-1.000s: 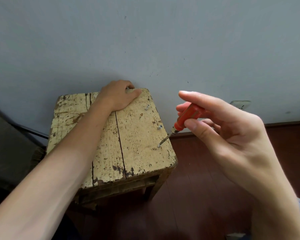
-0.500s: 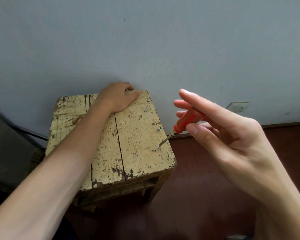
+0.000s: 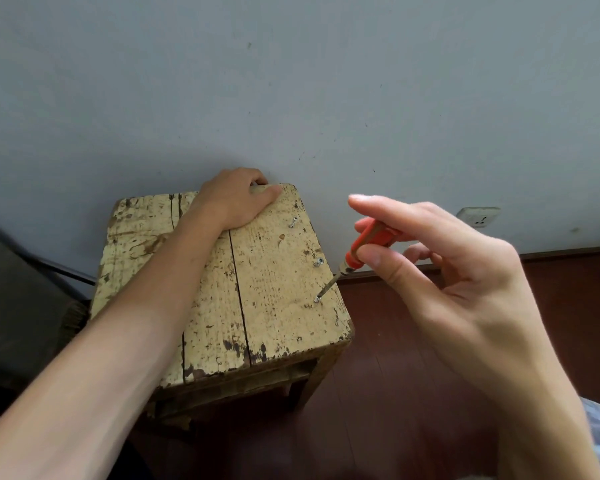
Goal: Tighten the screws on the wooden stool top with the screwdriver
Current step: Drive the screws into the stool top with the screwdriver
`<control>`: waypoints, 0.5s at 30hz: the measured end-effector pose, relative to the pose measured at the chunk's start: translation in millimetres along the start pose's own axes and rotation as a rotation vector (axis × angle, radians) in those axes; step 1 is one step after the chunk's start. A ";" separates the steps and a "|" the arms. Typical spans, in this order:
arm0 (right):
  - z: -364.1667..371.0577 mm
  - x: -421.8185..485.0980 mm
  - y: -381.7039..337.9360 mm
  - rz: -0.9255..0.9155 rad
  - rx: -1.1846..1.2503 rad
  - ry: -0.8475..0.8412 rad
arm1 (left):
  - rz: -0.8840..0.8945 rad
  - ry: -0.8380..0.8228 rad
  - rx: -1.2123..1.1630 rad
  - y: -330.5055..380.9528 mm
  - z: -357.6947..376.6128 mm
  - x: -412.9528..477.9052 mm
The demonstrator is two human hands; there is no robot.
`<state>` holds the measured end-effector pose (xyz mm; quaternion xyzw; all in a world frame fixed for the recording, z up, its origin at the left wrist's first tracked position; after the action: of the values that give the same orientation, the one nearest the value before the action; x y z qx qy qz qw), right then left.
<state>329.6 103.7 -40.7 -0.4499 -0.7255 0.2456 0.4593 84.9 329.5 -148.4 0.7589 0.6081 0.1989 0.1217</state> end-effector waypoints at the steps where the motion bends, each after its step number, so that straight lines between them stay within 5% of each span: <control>1: -0.9 -0.7 0.4 0.014 0.023 -0.041 | -0.001 -0.002 0.001 0.3 0.1 -0.3; 5: -4.2 -3.0 2.7 0.052 0.090 -0.117 | 0.007 0.002 0.003 1.3 -0.8 -0.6; 15: 0.6 -0.7 0.8 0.031 0.040 0.046 | 0.001 -0.001 0.004 0.9 -0.2 0.2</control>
<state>329.5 103.5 -41.9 -0.4572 -0.7027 0.2565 0.4810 85.7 329.5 -147.8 0.7596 0.6079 0.1972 0.1205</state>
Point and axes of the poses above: each hand's wrist, its own x-axis towards the middle knuckle, its own z-axis out of the palm, y = z × x, the point moved 5 cm from there along x, towards the middle knuckle, and after that the axes turned 5 degrees about z, right-handed, at the moved point
